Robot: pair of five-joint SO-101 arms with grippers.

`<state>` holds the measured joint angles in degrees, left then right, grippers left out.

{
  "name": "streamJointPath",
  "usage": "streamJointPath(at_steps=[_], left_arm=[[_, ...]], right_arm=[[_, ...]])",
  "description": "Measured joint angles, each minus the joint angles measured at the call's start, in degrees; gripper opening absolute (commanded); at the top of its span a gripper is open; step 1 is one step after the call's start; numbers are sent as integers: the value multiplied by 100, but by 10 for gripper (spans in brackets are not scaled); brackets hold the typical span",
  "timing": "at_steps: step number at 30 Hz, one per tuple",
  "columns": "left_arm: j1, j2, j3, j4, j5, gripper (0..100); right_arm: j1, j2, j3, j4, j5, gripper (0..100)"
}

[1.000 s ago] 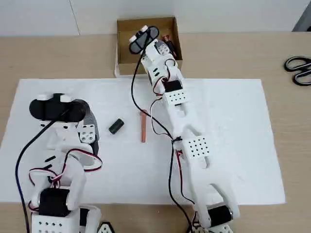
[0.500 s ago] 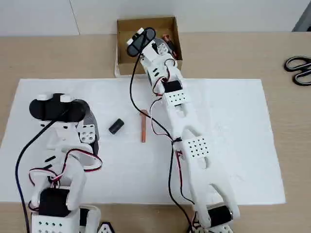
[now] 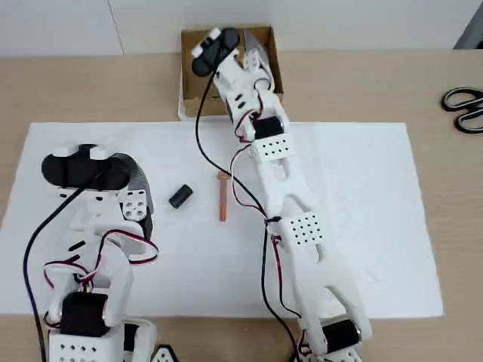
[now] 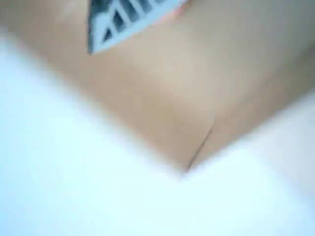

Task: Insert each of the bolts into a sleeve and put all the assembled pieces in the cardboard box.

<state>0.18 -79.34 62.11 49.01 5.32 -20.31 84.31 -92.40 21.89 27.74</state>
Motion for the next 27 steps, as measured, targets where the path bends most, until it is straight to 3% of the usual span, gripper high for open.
streamJointPath(at_steps=[5,22,27], left_arm=[[0,0,0,-9,0,6],[0,0,-9,-35,0,6],[0,0,-9,-9,0,6]], right_arm=[[-9,-281,-114,844,-88,209],[-9,-4888,-202,4571,-2505,209],[-9,-5837,-237,5565,-2760,209]])
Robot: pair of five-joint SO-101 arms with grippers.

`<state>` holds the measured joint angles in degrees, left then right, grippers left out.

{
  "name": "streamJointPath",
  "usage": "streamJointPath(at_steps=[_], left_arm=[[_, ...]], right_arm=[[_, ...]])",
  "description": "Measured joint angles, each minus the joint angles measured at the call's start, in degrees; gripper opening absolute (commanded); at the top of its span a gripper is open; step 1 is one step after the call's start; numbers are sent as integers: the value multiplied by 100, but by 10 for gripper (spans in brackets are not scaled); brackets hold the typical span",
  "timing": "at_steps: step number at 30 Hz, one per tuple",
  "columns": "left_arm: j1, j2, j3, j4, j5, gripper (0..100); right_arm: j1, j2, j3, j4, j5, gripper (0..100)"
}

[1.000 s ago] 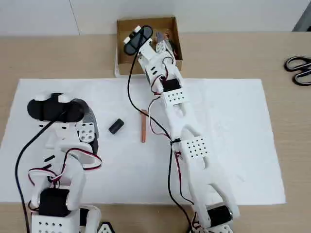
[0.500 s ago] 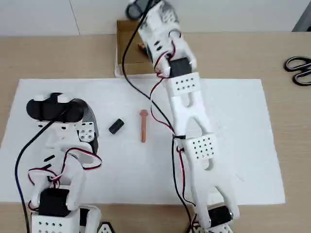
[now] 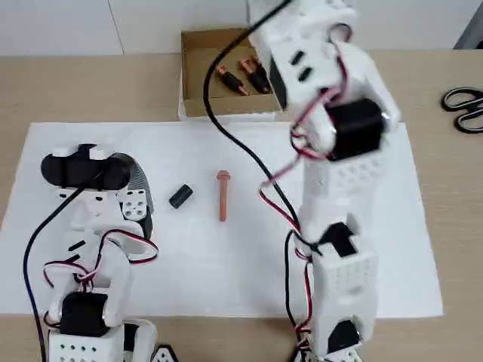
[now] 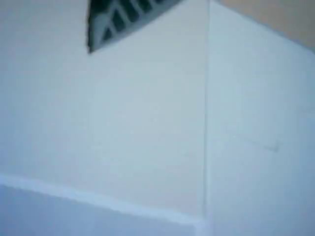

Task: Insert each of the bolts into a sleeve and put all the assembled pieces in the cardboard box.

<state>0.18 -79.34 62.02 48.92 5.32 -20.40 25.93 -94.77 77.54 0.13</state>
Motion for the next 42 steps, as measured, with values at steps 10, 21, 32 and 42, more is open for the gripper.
streamJointPath(at_steps=[10,21,32,42], left_arm=[[0,0,-378,1723,0,6],[0,-9,-484,1767,0,6],[0,-18,-484,1785,0,6],[0,-18,-484,1785,0,6]], right_arm=[[0,-1908,-26,1749,-18,209],[-9,-3974,-132,1820,-18,209],[-9,-4519,2180,1820,-18,209],[-79,-4448,6497,1820,-53,209]])
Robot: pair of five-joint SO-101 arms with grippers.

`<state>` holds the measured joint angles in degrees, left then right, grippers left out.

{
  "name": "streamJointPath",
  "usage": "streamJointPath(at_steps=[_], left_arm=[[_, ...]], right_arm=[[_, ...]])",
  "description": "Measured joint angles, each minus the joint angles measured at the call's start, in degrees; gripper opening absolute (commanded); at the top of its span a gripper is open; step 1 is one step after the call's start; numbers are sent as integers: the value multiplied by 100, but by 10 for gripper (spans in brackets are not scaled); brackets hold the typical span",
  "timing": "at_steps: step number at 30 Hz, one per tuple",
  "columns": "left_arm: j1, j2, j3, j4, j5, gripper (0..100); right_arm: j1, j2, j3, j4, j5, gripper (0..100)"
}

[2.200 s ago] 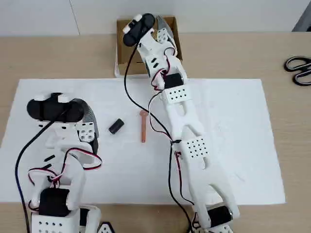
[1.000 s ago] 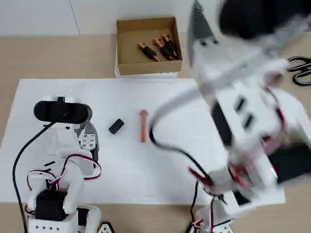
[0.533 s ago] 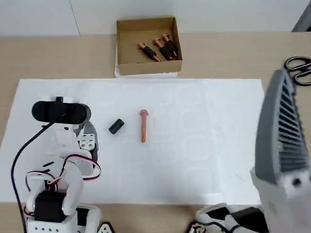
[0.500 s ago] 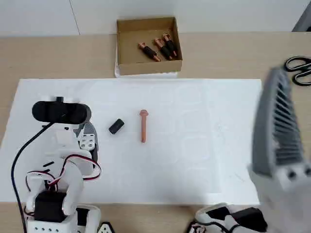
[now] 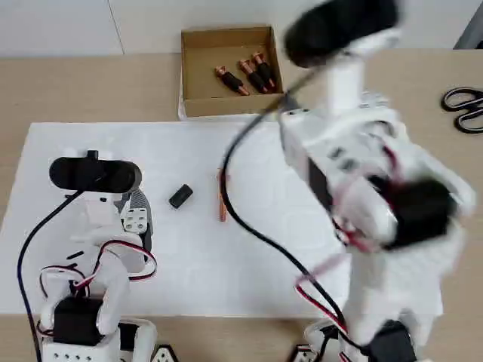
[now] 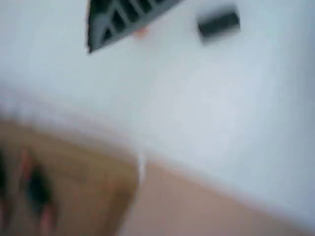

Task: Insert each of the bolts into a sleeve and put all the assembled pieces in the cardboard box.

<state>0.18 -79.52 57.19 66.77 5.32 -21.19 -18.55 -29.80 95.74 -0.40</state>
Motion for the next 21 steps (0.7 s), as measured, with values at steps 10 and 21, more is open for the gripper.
streamJointPath(at_steps=[10,21], left_arm=[[0,0,0,0,0,6],[0,0,0,0,0,6]], right_arm=[[-1284,18,4360,-2066,0,209],[-1486,26,6163,-6488,-2549,209]])
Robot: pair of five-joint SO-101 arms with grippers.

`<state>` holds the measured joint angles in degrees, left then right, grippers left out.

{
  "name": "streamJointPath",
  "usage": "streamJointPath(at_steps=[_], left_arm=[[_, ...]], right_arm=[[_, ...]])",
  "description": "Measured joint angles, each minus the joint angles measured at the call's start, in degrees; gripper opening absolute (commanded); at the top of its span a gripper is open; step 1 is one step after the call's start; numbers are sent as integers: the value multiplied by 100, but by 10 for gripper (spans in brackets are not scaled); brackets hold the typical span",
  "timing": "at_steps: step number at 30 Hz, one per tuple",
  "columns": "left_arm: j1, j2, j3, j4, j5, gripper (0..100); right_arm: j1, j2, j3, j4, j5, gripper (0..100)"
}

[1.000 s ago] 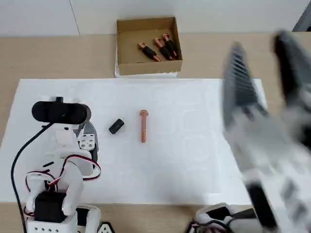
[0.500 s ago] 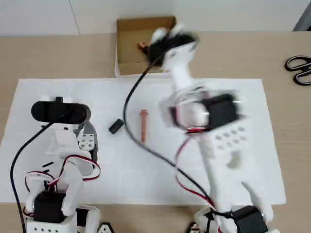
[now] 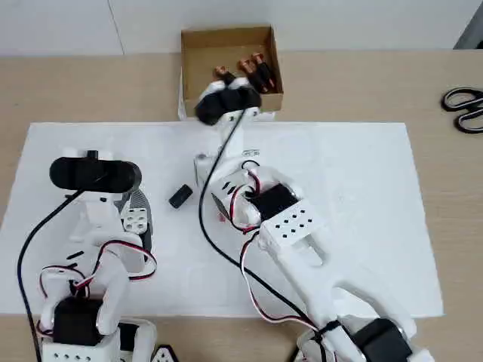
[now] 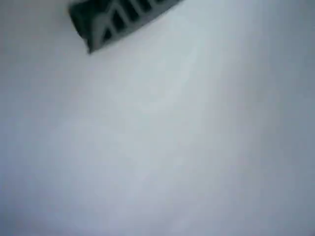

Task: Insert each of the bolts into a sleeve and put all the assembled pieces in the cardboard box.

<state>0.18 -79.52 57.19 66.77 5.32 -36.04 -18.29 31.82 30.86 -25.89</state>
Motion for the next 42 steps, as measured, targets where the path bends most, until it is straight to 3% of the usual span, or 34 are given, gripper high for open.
streamJointPath(at_steps=[6,11,17,28,34,42], left_arm=[[0,0,0,0,0,6],[0,0,0,0,149,6],[0,0,0,0,440,6],[0,0,0,0,475,6],[0,0,0,0,475,6],[0,0,0,0,475,6]], right_arm=[[0,0,44,-26,-1899,209],[-176,0,-70,545,-2822,209],[-756,484,-580,1020,-3042,209],[-774,2488,-1705,1029,-3051,209],[-774,3138,-2145,1029,-3648,209],[-791,3903,-2646,1037,-3868,207]])
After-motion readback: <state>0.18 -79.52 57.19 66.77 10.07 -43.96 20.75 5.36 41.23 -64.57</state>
